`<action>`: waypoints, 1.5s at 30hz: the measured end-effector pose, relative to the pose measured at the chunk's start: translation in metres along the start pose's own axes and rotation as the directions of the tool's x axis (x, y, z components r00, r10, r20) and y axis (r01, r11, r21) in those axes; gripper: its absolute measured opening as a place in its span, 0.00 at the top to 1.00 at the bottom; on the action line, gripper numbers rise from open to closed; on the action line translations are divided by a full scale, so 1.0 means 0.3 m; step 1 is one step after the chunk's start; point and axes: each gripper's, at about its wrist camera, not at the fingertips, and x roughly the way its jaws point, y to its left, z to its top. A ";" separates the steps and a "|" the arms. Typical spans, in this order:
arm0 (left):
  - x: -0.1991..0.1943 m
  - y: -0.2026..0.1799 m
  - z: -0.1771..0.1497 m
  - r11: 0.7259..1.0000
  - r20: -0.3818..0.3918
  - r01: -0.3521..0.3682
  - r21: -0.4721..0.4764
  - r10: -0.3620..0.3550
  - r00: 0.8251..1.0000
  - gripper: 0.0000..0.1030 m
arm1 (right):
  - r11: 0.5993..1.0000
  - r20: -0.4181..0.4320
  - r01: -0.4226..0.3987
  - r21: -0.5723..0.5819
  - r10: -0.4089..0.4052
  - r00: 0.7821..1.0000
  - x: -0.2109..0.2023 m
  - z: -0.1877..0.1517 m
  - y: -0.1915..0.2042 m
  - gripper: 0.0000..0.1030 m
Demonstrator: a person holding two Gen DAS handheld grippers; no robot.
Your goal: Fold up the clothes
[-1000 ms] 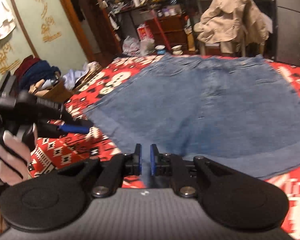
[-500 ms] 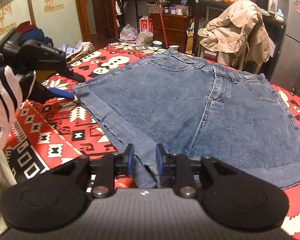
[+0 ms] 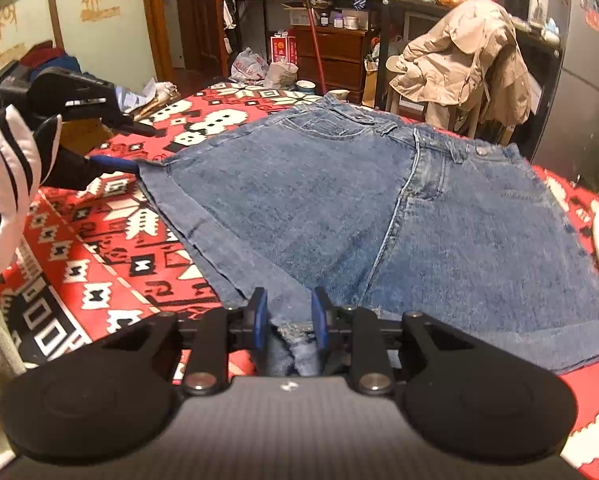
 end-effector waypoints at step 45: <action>-0.097 -0.122 -0.130 0.984 -0.046 0.040 0.174 -0.032 0.998 0.80 | 0.967 0.005 -0.040 -0.252 0.042 0.999 -0.119 -0.073 0.060 0.83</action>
